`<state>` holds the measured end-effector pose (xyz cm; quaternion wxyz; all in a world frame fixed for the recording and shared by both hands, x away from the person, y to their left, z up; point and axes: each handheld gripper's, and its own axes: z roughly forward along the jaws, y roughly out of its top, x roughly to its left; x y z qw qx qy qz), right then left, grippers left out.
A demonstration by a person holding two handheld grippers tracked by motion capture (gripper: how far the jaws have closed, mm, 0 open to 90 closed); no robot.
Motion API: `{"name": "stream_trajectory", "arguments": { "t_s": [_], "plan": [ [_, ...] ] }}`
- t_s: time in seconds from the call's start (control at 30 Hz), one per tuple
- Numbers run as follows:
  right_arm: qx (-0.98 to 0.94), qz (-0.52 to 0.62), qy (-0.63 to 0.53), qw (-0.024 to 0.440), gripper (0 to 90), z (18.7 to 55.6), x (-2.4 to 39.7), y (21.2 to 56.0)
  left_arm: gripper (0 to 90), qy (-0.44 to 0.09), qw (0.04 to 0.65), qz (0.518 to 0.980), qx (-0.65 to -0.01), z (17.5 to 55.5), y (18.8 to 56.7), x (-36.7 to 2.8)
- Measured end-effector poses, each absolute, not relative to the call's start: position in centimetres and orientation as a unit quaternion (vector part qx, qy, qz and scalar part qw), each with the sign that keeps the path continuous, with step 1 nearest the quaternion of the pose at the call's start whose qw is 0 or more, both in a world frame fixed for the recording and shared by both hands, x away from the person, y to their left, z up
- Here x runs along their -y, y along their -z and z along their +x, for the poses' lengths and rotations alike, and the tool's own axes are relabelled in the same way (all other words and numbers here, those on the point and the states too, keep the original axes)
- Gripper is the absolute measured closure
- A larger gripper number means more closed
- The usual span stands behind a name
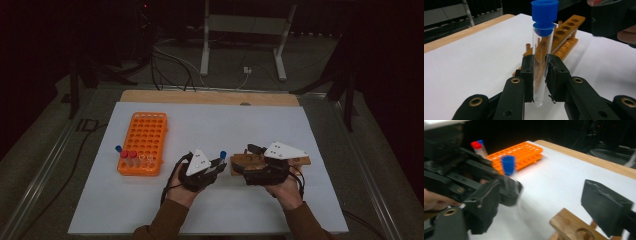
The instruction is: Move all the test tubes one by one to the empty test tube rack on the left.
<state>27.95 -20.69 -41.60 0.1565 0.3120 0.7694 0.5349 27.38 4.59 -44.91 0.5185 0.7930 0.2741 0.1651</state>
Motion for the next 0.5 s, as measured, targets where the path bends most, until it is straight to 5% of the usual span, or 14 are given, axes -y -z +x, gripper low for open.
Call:
{"name": "stream_trajectory", "arguments": {
  "t_s": [0.2, 0.5],
  "plan": [
    [-0.766, 0.329, -0.524, 0.174, 2.9, 28.5, 21.6, 42.0, 77.1, -0.175, 0.522, 0.784, -0.287, 27.2, 44.5, -6.5],
    [-0.756, 0.354, -0.515, 0.196, 0.1, 29.0, 23.2, 42.5, 77.1, -0.194, 0.528, 0.768, -0.308, 26.7, 43.7, -9.7]
  ]
}}
